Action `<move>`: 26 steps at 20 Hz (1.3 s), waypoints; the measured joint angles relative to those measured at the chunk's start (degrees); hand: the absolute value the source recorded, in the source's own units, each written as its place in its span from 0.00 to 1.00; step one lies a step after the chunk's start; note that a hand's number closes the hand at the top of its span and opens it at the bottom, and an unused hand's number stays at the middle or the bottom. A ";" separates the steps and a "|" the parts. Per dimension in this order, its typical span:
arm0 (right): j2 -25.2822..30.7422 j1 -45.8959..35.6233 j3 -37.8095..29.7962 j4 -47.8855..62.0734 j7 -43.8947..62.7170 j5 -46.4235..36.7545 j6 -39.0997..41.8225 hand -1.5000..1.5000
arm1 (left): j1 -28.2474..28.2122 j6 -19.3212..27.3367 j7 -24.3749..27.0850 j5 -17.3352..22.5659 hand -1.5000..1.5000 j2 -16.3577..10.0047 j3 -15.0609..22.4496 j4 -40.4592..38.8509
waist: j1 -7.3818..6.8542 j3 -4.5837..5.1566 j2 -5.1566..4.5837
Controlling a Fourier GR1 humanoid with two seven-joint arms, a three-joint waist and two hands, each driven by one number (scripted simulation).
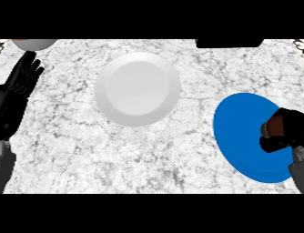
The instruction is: Pick the cupcake from the plate and place it in the plate
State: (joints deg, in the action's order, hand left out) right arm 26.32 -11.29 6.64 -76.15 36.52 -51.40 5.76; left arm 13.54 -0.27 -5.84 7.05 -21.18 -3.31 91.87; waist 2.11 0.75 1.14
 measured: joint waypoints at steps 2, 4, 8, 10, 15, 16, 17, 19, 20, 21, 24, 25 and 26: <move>-0.24 4.76 0.85 -7.00 3.70 -2.13 -1.37 1.00 | 0.08 0.00 -0.54 0.00 0.50 -0.12 -0.20 0.59 | 0.07 -0.14 -0.09; -0.34 8.73 1.71 -14.48 6.91 -3.96 -1.64 1.00 | -0.17 -0.04 -0.64 -0.13 0.50 0.37 0.10 1.02 | -0.10 -0.35 -0.29; -2.38 14.54 5.10 -28.05 10.90 -6.66 -1.89 1.00 | 0.24 0.35 -0.71 -0.99 0.50 1.26 0.64 1.16 | -0.51 -0.56 -0.59; -2.98 15.12 6.27 -33.75 11.54 -7.24 -1.79 1.00 | 0.67 0.17 -1.01 -0.97 0.50 1.33 0.60 1.09 | -0.74 -0.62 -0.68; -6.59 12.12 11.11 -44.40 12.37 -8.30 -1.93 1.00 | 1.13 -0.21 -1.70 -0.92 0.50 1.66 0.90 1.84 | -1.52 -0.68 -0.80; -7.65 10.89 12.02 -45.79 12.60 -8.31 -1.94 1.00 | 1.14 -0.43 -1.57 -0.91 0.50 1.70 0.93 1.62 | -1.68 -0.68 -0.85; -9.04 9.57 13.39 -46.97 13.29 -8.83 -1.93 1.00 | 1.36 -0.70 -1.51 -0.81 0.50 1.55 0.73 1.29 | -1.82 -0.68 -0.89; -11.66 5.86 15.08 -47.82 14.52 -9.23 -1.13 1.00 | 1.42 -0.82 -0.80 -1.20 0.50 2.00 0.96 0.51 | -2.08 -0.68 -0.99; -12.99 3.86 15.69 -47.61 15.00 -9.35 -0.75 1.00 | 1.35 -0.98 -1.26 -1.00 0.50 2.10 1.02 1.26 | -2.25 -0.68 -1.01; -13.64 2.15 15.33 -47.79 14.88 -8.52 0.07 1.00 | 1.37 -1.21 -1.02 -1.03 0.50 2.02 0.73 0.97 | -2.28 -0.69 -1.04; -17.94 -3.91 16.95 -43.38 15.45 -9.45 0.32 1.00 | 0.45 -2.19 -0.28 -0.66 0.50 1.97 -0.02 0.91 | -2.53 -0.70 -1.10; -19.69 -6.38 17.48 -41.70 16.16 -9.87 0.85 1.00 | 0.83 -2.11 -0.86 -0.75 0.50 2.01 -0.06 1.10 | -2.59 -0.70 -1.12; -20.66 -8.97 16.79 -40.15 16.06 -9.39 1.60 1.00 | 1.68 -1.81 -0.20 -1.35 0.50 2.41 0.03 0.01 | -2.54 -0.70 -1.16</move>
State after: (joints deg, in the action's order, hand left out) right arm 5.66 -20.26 23.43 -116.30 52.58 -60.79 7.35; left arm 15.22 -2.09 -6.04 5.70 -18.77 -3.28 91.88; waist -0.43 0.05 -0.02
